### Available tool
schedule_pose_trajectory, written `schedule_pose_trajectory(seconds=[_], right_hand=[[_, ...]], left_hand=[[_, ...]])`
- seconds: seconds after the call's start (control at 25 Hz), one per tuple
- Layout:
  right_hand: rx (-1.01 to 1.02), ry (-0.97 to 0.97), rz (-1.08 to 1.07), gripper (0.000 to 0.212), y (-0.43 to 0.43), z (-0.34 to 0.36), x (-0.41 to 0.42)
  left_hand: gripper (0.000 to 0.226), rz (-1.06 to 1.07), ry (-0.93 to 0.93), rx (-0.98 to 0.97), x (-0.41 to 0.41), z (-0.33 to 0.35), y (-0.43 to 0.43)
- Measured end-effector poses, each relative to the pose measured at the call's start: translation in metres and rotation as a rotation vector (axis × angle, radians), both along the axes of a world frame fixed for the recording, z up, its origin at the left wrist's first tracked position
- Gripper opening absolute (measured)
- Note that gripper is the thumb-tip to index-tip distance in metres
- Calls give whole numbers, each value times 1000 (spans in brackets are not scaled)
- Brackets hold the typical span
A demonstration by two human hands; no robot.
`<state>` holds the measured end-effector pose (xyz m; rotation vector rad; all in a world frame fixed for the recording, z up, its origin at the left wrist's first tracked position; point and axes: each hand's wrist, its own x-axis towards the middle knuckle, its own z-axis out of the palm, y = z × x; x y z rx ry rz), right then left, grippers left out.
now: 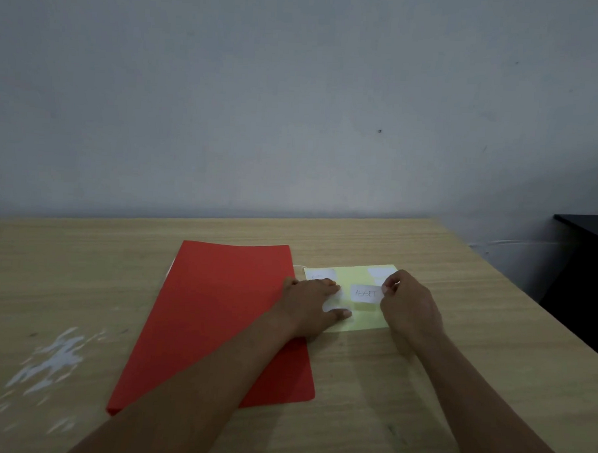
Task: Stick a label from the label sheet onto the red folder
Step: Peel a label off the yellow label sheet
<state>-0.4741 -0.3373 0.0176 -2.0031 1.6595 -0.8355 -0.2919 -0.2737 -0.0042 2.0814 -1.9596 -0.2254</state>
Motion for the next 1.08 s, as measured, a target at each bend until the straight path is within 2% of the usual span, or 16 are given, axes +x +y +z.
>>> schedule_pose_trajectory(seconds=[0.2,0.32,0.6,1.08], right_hand=[[23,-11,75,13,2,1,18],[34,-24,139,7,7,-2,38],[45,-123,261,7,22,-1,102],[24,-274,441,6,51,4,252]], left_hand=[[49,174,241,-262,12,7,7],[41,281,337,-303,26,10,18],[28,440,332,-304,74,20,50],[22,730,190,-376,187,33,92]])
